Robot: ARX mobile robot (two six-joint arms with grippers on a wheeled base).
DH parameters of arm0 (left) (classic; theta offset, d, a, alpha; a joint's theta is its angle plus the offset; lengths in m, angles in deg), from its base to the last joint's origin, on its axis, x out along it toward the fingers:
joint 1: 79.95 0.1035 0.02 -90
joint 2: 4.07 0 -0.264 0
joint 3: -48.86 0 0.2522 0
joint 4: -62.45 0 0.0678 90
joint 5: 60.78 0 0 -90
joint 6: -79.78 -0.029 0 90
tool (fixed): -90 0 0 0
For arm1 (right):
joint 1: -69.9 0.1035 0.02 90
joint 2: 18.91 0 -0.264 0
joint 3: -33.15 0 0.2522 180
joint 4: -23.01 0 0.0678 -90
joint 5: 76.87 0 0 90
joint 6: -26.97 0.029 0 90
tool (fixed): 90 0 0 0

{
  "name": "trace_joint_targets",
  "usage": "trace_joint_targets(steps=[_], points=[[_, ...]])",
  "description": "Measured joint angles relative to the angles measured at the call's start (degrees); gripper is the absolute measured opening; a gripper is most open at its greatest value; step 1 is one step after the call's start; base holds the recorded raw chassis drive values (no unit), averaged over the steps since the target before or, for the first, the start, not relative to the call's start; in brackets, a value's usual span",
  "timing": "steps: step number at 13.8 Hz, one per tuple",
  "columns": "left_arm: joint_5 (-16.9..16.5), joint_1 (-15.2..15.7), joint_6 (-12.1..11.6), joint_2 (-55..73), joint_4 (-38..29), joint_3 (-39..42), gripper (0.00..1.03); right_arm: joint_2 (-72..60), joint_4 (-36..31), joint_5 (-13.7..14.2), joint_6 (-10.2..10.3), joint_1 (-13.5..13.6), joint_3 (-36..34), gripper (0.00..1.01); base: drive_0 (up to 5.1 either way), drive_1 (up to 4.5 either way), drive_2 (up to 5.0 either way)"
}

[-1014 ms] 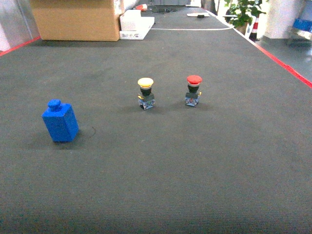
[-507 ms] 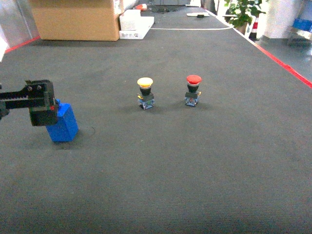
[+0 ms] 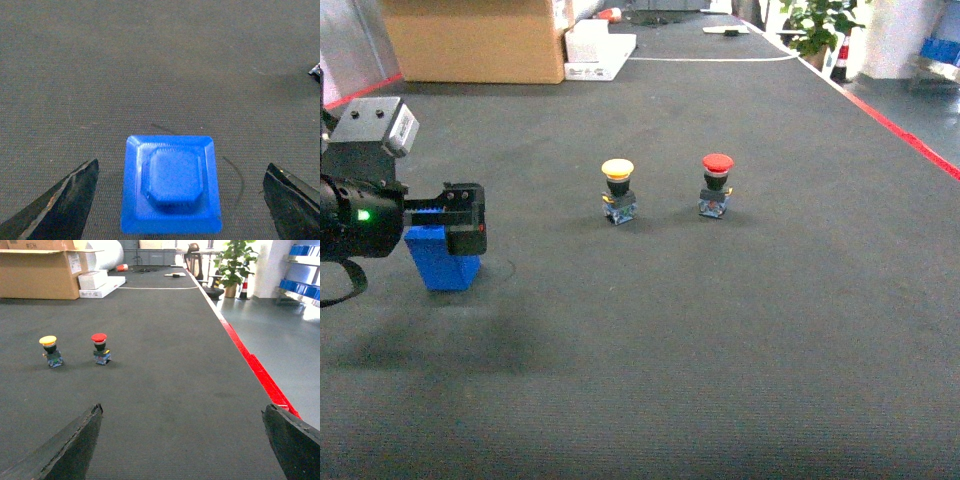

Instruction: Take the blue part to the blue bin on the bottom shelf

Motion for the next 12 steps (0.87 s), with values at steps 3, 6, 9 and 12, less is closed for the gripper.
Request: trace_joint_targets(steps=[3, 6, 9, 12], points=[[0.5, 0.0, 0.2, 6.5, 1.8, -7.6, 0.98, 0.0, 0.0, 0.0, 0.0, 0.0, 0.0, 0.98, 0.0, 0.0, 0.0], [0.7, 0.2, 0.9, 9.8, 4.8, -10.0, 0.69, 0.0, 0.0, 0.0, 0.0, 0.0, 0.0, 0.98, 0.0, 0.0, 0.0], [1.1, 0.2, 0.9, 9.9, 4.6, -10.0, 0.45, 0.0, 0.0, 0.0, 0.0, 0.0, 0.0, 0.98, 0.0, 0.0, 0.0], [1.8, 0.3, 0.2, 7.1, 4.6, -6.6, 0.44, 0.0, 0.0, 0.0, 0.0, 0.0, 0.0, 0.98, 0.0, 0.0, 0.0]])
